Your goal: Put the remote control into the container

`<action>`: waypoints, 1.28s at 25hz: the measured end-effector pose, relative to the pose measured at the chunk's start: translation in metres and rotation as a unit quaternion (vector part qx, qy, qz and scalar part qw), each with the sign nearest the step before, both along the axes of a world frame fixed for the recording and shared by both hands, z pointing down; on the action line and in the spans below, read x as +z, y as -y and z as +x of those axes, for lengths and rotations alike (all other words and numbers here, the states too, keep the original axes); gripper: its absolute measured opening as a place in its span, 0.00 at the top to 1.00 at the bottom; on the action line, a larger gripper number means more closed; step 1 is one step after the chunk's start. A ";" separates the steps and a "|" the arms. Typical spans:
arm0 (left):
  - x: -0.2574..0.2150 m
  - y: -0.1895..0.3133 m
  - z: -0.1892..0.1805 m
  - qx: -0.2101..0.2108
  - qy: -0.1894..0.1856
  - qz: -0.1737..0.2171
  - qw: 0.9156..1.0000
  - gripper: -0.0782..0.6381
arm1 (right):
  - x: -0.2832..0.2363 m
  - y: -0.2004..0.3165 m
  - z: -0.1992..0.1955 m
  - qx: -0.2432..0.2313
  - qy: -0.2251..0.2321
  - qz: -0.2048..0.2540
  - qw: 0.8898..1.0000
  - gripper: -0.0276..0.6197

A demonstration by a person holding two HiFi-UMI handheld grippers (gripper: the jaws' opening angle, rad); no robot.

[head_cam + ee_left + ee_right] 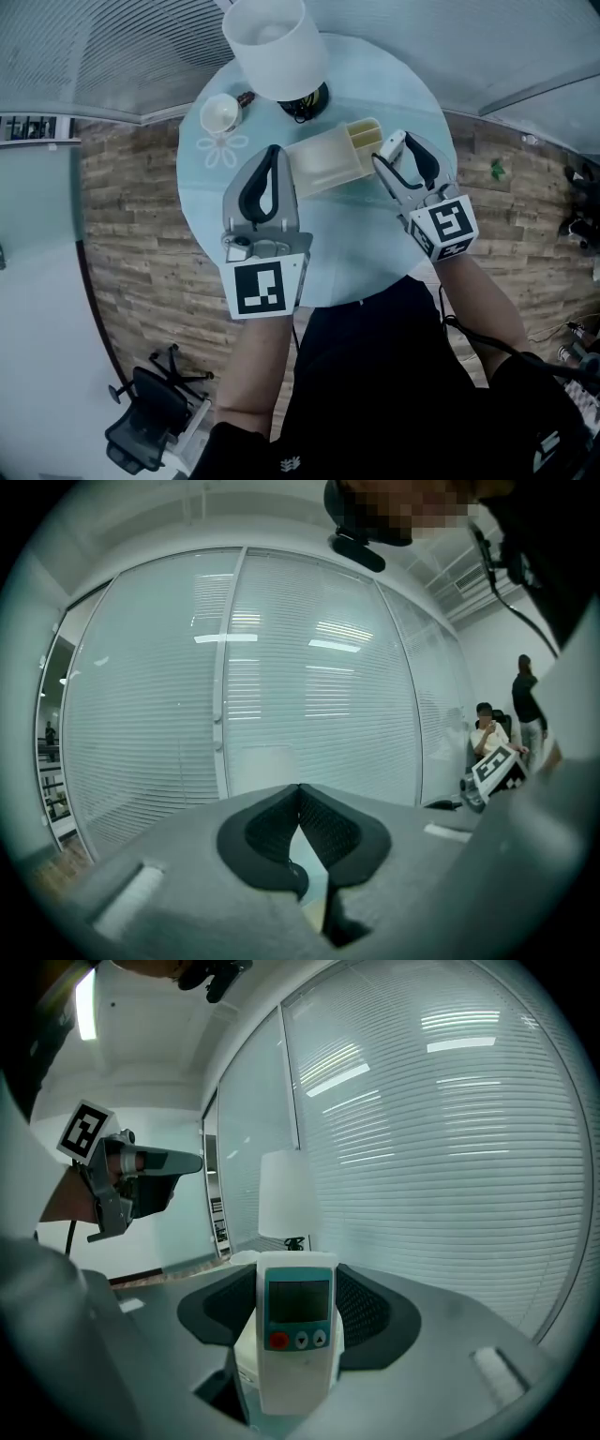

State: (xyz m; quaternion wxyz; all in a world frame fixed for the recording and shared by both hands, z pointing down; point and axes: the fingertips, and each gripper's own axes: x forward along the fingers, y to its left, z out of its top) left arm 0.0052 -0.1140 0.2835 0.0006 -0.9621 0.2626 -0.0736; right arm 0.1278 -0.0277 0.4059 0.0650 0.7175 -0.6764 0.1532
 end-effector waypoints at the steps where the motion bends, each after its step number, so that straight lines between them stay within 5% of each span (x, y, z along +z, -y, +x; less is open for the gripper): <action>1: 0.005 0.002 -0.004 -0.003 0.001 -0.002 1.000 0.89 | 0.004 0.002 -0.001 -0.001 0.000 -0.001 1.000 0.54; 19: 0.099 0.032 -0.039 -0.021 0.057 -0.051 0.997 0.89 | 0.051 0.034 0.000 0.023 -0.008 0.021 0.999 0.54; 32: 0.122 0.045 -0.043 -0.020 0.080 -0.061 0.995 0.89 | 0.087 0.025 -0.010 0.030 -0.037 0.004 0.999 0.54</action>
